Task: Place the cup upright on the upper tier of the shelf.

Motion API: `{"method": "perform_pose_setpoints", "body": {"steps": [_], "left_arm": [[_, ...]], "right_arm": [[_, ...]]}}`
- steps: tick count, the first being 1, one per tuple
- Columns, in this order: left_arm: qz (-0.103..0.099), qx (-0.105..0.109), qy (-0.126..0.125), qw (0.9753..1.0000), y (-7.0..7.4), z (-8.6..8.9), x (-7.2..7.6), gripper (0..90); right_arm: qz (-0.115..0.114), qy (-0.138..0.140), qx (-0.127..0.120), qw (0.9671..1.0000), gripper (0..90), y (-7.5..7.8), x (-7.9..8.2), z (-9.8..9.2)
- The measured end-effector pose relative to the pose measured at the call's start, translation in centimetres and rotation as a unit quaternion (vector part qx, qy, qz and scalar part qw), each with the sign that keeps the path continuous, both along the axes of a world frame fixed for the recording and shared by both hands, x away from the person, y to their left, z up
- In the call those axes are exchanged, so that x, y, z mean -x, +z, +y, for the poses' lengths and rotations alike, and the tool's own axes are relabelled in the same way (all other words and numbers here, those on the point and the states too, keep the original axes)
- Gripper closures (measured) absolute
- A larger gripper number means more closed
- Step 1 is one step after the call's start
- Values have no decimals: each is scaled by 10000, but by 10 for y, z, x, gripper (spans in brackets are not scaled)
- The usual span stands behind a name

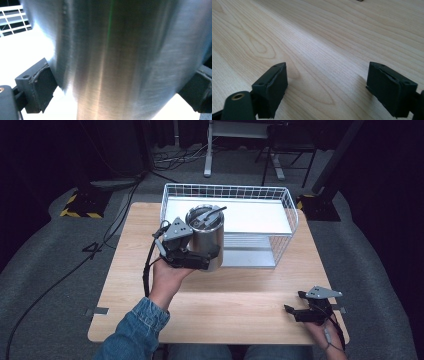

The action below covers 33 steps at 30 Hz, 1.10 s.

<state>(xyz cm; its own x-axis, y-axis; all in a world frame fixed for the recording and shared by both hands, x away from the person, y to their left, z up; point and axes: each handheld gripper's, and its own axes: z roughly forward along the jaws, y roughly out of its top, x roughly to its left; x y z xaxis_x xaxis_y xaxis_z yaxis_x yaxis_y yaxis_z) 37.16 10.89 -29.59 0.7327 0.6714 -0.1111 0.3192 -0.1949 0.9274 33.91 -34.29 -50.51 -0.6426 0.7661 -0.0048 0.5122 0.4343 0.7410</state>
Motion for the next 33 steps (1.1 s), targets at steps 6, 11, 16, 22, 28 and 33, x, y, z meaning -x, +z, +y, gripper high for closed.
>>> {"method": "perform_pose_setpoints", "body": {"steps": [6, 11, 16, 22, 28, 33], "left_arm": [[-147, -61, 82, 9998, 22, -1, -10, 36], [-227, -72, 131, 9996, 35, -2, -17, 36], [-188, 126, 122, 9997, 52, -5, -31, 36], [-313, 170, 212, 9991, 65, -9, -46, 36], [-341, 36, 365, 9987, 64, -23, -66, 36], [-385, -67, 452, 9982, 63, -32, -80, 36]], "right_arm": [[-7, 9, 0, 10000, 181, 0, 0, 0], [-8, 3, -3, 10000, 185, 0, 0, 0], [-12, 13, -3, 10000, 188, 0, 0, 0], [-13, 21, -8, 10000, 193, 0, 0, 0], [-14, 20, -16, 10000, 200, 0, 0, 0], [-18, 40, -44, 10000, 208, 0, 1, 0]]}}
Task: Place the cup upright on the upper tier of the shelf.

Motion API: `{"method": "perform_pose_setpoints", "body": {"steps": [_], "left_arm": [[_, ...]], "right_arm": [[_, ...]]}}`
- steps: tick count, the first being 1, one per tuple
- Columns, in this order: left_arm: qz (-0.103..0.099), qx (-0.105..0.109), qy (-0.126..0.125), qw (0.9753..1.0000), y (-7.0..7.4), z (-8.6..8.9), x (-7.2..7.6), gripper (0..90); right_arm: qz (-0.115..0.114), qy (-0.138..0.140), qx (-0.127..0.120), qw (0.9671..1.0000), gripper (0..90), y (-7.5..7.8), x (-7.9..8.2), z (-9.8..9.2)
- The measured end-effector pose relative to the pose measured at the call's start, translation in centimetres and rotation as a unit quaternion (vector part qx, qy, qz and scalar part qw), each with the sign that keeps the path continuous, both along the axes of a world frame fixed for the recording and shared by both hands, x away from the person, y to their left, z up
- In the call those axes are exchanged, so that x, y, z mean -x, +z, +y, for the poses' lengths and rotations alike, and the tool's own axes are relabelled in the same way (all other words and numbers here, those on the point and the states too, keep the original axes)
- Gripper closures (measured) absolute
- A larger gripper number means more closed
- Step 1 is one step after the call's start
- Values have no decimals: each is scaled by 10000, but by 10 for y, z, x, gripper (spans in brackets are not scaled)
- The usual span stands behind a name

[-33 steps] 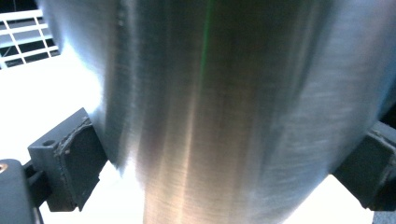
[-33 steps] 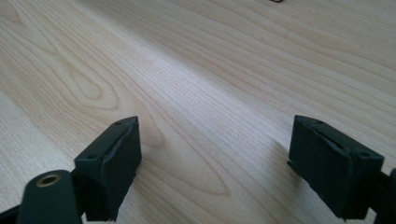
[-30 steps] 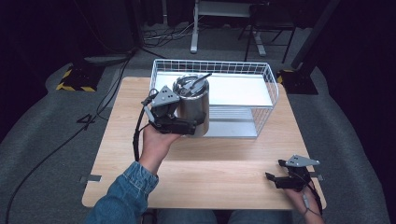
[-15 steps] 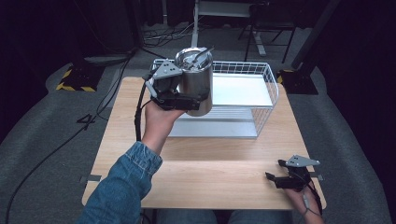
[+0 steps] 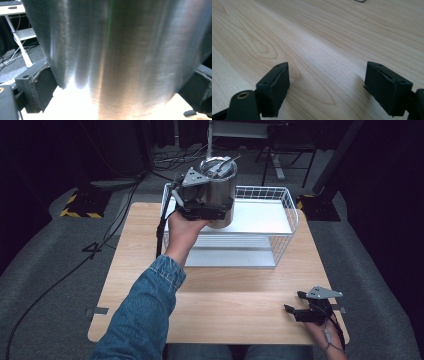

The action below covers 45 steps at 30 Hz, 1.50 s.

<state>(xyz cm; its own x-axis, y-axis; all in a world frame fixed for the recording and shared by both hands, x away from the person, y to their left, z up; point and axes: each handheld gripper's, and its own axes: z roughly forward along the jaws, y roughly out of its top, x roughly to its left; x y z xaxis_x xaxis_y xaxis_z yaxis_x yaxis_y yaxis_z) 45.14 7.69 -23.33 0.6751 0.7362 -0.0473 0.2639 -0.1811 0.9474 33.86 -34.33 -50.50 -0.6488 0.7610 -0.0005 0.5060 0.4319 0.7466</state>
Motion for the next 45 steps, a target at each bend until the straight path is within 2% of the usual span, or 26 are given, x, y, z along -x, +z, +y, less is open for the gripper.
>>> {"method": "perform_pose_setpoints", "body": {"steps": [8, 16, 20, 27, 35, 40, 45], "left_arm": [[-72, -46, 132, 9999, -1, -11, -21, 36], [137, -23, 320, 9994, -13, -19, -43, 36], [186, -97, 417, 9989, -19, -22, -50, 36], [166, -233, 577, 9979, -27, -26, -54, 36], [240, -406, 563, 9973, -36, -32, -56, 36], [277, -345, 562, 9974, -39, -31, -57, 35], [226, -289, 557, 9978, -41, -31, -56, 36]], "right_arm": [[2, 27, -27, 10000, 215, 0, 0, 0], [2, 54, -42, 10000, 220, 0, 0, 0], [10, 57, -52, 10000, 221, 0, 0, 0], [8, 65, -44, 10000, 221, 0, 0, 0], [-2, 66, -33, 10000, 222, 0, 0, 0], [1, 69, -36, 10000, 223, 0, 0, 0], [-3, 66, -25, 10000, 223, 0, 1, 0]]}}
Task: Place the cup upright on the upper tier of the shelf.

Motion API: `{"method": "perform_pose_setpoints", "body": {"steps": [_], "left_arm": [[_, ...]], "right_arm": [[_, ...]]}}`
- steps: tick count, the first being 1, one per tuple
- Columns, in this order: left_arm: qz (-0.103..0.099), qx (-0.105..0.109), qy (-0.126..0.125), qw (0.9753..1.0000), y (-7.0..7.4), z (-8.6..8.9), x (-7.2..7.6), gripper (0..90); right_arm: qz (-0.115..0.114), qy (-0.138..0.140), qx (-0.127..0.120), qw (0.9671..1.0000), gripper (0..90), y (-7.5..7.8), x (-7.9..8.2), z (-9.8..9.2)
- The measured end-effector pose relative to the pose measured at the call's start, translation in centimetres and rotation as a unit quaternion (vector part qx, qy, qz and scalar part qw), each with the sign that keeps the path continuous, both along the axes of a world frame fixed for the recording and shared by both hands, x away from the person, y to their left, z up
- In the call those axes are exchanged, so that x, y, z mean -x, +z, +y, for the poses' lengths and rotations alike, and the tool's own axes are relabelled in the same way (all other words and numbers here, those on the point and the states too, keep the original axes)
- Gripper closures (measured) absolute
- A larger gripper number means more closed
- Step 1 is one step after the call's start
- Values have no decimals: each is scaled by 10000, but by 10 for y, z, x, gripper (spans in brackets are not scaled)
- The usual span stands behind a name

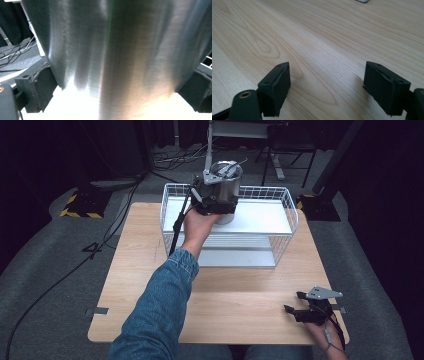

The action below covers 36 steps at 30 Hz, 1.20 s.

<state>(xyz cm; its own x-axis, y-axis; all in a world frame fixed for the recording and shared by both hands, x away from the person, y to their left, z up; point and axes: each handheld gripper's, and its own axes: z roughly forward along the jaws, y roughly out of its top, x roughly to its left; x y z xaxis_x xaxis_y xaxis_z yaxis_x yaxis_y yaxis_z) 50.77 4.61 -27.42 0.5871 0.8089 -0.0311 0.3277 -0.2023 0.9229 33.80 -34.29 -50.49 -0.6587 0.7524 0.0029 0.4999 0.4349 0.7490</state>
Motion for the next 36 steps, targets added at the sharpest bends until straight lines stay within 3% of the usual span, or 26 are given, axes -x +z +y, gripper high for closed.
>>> {"method": "perform_pose_setpoints", "body": {"steps": [8, 16, 21, 27, 36], "left_arm": [[-15, 19, -5, 10000, -1, 0, 0, 35], [-112, 230, -78, 9996, -4, 3, 1, 20], [-128, 205, -154, 9996, 0, 7, 5, 0], [-267, 232, -147, 9993, 2, 21, 18, 0], [-448, 275, -203, 9984, 10, 41, 50, 0]], "right_arm": [[-6, -1, 16, 10000, 223, 0, 0, 0], [-3, 4, 3, 10000, 223, 0, 0, 0], [4, -1, -7, 10000, 224, 0, 0, 0], [2, -16, 21, 10000, 220, 0, -2, 0], [9, -4, 28, 10000, 211, 0, -8, 3]]}}
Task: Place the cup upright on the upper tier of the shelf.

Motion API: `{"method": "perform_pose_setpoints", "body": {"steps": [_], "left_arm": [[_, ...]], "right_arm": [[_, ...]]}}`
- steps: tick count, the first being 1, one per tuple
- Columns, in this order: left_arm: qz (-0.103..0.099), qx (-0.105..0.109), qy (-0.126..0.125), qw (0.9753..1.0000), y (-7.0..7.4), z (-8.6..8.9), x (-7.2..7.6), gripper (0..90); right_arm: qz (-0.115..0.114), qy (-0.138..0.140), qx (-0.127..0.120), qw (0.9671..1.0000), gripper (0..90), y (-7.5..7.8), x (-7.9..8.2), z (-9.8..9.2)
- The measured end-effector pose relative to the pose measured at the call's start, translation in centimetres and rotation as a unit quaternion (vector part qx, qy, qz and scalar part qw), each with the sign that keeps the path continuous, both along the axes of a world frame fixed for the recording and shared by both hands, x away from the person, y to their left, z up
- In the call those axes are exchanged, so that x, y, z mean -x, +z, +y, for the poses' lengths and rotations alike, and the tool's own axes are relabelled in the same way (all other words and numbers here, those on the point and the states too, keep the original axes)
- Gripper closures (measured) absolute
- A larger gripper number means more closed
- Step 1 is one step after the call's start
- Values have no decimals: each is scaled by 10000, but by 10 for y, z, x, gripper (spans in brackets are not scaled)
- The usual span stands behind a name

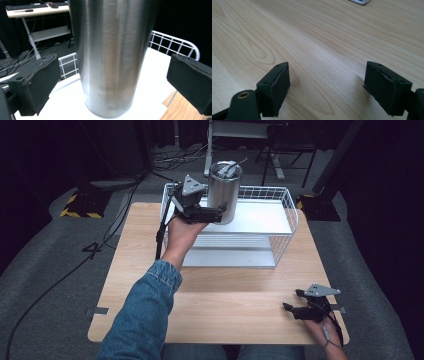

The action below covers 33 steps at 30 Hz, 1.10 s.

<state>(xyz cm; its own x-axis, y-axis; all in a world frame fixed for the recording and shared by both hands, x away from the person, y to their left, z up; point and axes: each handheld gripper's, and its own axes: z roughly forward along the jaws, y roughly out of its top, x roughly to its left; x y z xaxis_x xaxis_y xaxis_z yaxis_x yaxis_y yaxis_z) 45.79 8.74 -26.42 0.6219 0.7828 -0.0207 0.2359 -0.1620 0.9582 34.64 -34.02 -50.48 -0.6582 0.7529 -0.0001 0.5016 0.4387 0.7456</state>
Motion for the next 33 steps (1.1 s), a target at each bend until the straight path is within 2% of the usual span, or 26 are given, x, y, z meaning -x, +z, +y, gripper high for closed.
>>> {"method": "perform_pose_setpoints", "body": {"steps": [9, 17, 21, 26, 33], "left_arm": [[-141, -1, -132, 9998, 6, 16, 32, 2], [-236, 159, -256, 9993, 9, 33, 68, 4], [-275, 73, -305, 9991, 8, 40, 85, 5], [-216, 65, -326, 9992, 3, 48, 99, 8], [-116, -144, -349, 9992, -13, 61, 112, 24]], "right_arm": [[-7, -35, -3, 10000, 215, 0, -7, 2], [-6, -32, -2, 10000, 214, 0, -7, 2], [-6, -33, -3, 10000, 214, 0, -7, 2], [-5, -34, -2, 10000, 215, 0, -7, 2], [-7, -36, -1, 10000, 215, 0, -7, 2]]}}
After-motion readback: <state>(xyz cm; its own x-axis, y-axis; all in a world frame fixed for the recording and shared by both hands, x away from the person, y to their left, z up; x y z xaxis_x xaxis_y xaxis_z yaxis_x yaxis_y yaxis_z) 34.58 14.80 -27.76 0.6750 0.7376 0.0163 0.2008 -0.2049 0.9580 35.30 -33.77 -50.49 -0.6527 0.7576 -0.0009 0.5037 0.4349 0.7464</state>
